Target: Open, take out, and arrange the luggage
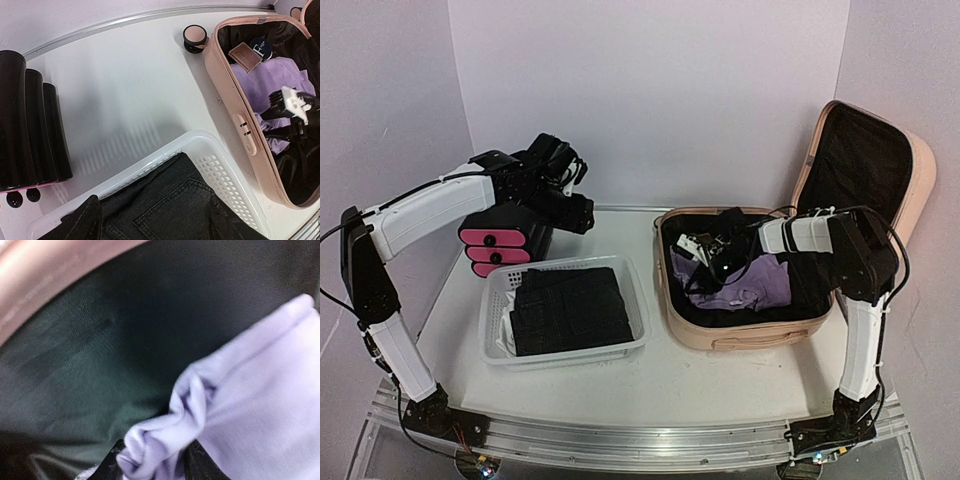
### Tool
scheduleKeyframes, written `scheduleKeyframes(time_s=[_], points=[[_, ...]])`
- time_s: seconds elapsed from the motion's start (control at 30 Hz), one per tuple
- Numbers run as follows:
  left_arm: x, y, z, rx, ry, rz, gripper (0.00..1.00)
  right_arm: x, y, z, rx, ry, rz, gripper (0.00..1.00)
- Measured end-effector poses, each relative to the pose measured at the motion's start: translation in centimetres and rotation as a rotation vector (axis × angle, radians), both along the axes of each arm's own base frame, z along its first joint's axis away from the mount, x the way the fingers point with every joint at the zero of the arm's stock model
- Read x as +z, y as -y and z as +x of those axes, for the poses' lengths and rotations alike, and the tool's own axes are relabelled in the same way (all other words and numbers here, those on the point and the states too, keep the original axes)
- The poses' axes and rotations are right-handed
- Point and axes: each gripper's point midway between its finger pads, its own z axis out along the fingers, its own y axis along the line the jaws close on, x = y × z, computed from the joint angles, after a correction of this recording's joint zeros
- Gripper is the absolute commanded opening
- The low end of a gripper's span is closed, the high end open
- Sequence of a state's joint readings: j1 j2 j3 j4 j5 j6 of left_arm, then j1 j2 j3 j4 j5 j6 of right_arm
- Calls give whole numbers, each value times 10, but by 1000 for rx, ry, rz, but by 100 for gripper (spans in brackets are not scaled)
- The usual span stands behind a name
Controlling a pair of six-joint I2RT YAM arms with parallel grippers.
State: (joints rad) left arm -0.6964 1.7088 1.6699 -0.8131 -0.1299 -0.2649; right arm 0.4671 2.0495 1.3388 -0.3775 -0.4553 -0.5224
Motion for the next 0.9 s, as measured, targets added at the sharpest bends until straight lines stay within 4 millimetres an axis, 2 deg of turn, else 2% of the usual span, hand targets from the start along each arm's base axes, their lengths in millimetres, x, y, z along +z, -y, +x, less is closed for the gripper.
scheduleKeyframes(time_s=[0.17,0.3,0.4,0.5,0.57,0.67,0.77,0.9], points=[[0,0,0,4,-2,-4,70,16,6,2,-36,-37,57,30],[0,1,-1,14,-11,-15,70,17,6,-2,-49,-74,77,24],[-1,0,-1,23,-18,-18,70,18,5,-4,-57,-94,86,24],[-4,-3,-3,35,-36,-17,70,18,4,-8,-60,-119,95,33],[-5,-4,-4,37,-40,-15,69,17,4,-10,-66,-134,96,43],[-5,-4,-4,41,-42,-17,69,16,4,-12,-69,-141,90,51],[-5,-4,-4,43,-45,-20,69,15,3,-13,-65,-137,81,57],[-6,-3,-6,41,-57,-24,70,12,2,-14,-54,-123,53,59]])
